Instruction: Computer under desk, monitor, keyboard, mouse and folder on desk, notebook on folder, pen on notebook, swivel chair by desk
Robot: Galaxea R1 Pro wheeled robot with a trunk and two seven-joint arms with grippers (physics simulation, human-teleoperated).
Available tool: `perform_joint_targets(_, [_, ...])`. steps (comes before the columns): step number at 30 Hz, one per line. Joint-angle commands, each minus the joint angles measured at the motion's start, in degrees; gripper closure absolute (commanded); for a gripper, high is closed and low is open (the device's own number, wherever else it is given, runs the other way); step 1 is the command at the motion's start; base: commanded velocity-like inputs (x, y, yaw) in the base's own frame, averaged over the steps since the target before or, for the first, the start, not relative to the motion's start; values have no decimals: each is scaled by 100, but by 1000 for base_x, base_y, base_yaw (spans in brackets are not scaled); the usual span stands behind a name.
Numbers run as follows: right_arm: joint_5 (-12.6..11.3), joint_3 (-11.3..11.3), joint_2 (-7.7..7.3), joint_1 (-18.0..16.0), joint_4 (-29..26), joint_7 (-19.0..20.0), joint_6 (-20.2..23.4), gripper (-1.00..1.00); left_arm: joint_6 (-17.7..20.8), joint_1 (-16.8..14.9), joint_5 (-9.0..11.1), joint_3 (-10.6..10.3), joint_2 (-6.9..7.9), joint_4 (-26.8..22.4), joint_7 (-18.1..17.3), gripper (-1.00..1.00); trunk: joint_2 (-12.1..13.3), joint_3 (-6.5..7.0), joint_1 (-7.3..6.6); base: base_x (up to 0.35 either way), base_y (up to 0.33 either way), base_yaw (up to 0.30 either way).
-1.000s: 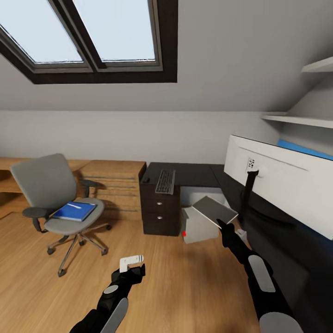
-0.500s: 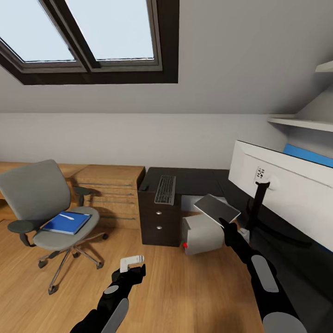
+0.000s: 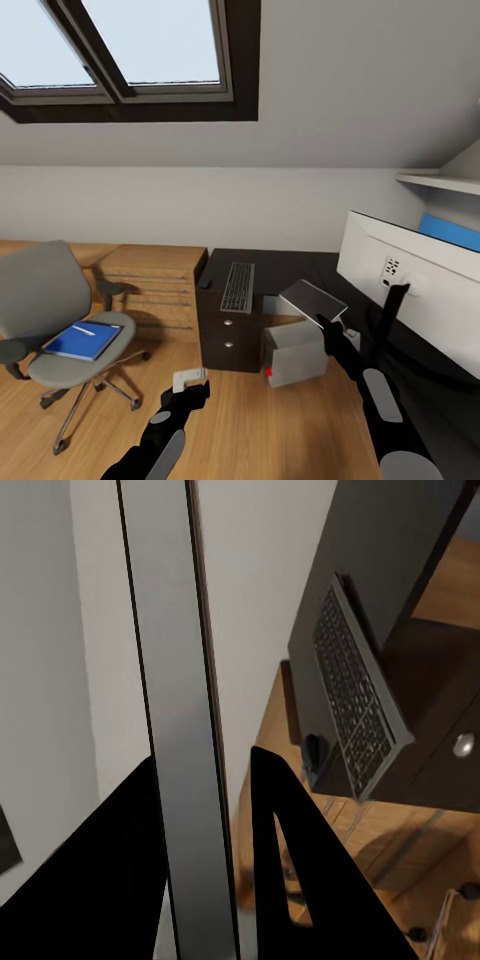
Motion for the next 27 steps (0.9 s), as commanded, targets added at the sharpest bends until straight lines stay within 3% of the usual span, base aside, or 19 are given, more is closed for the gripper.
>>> perform_joint_targets(1, [-32,-27,9,-5,-2,6,50,100,11,-6,44,-21,7,-11,51,-100,37,11,-19,332,0,0])
perform_joint_targets(20, [-35,-27,7,0,25,8,59,100,11,-6,47,-8,23,-20,51,-100,799,352,-436,332,0,0])
perform_joint_targets(27, [-44,-36,21,0,166,3,51,100,16,-6,74,82,39,-34,51,-100,1080,478,-590,332,0,0])
